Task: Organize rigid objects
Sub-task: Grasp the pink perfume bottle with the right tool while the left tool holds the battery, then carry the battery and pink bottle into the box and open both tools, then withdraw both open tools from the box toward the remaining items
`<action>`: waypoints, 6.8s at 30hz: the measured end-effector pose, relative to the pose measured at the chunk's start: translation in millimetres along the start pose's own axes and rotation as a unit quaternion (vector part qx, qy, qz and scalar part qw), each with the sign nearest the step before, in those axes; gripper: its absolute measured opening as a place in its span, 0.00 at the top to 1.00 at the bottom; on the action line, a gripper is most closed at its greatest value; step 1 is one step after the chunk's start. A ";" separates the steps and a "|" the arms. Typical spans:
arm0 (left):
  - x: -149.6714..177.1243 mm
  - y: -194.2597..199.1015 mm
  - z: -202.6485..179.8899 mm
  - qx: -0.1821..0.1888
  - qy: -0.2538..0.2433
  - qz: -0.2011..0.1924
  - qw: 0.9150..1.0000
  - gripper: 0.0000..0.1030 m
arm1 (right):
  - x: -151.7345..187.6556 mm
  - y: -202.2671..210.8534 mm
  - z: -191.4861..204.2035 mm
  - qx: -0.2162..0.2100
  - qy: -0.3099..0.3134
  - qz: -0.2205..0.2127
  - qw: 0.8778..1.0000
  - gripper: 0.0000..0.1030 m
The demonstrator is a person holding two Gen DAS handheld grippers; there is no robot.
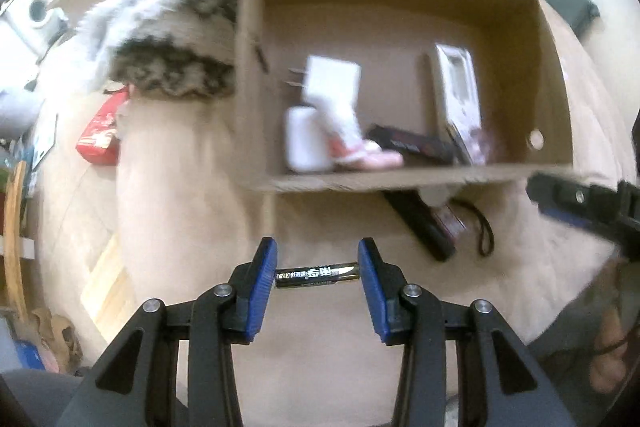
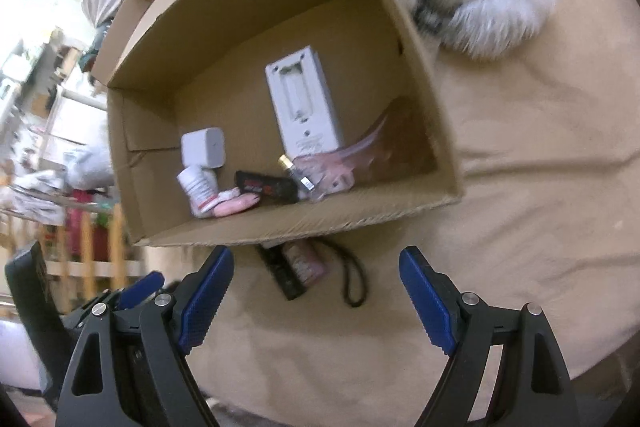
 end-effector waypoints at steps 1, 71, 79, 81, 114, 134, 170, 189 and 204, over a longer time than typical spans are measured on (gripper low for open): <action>1.9 1.5 8.5 0.002 0.005 -0.004 1.000 0.63 | -0.2 -3.4 -1.8 -0.018 -0.004 0.008 1.000 0.14; 7.5 73.6 25.3 -0.008 0.025 -0.113 0.993 0.63 | 67.5 47.1 64.4 0.075 0.132 -0.109 0.982 0.85; -19.2 104.9 27.0 -0.004 0.034 -0.139 0.990 0.63 | 46.3 84.3 89.3 0.061 0.146 -0.167 0.973 0.85; -27.8 106.9 27.6 -0.002 0.037 -0.140 0.989 0.63 | 37.4 90.2 94.4 0.064 0.149 -0.176 0.971 0.85; -110.5 4.1 -1.6 -0.003 0.003 -0.066 0.998 0.63 | -77.6 -12.9 59.5 0.099 0.089 -0.047 0.990 0.85; -110.8 -4.2 -10.2 0.008 -0.004 -0.070 0.998 0.63 | -82.7 -14.5 51.7 0.112 0.076 -0.038 0.990 0.85; -87.5 40.5 1.0 0.037 0.020 -0.104 0.994 0.19 | -68.7 53.1 60.6 0.075 0.075 -0.160 0.981 0.00; -15.0 52.9 18.9 0.011 0.033 -0.092 0.995 0.11 | 8.9 57.9 55.4 0.066 0.090 -0.140 0.984 0.00; -7.3 3.4 17.4 -0.033 0.019 -0.021 0.999 0.11 | 17.9 27.0 -30.6 0.046 -0.043 -0.054 0.997 0.00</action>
Point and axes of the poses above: each gripper's, at about its wrist camera, not at the fingertips, and y roughly against the way its jaws point, z to its left, x to its underside, the point moved 3 cm from there along -y, roughly the way its jaws point, and after that the axes turned 15 degrees about z, right-handed, at the moved point
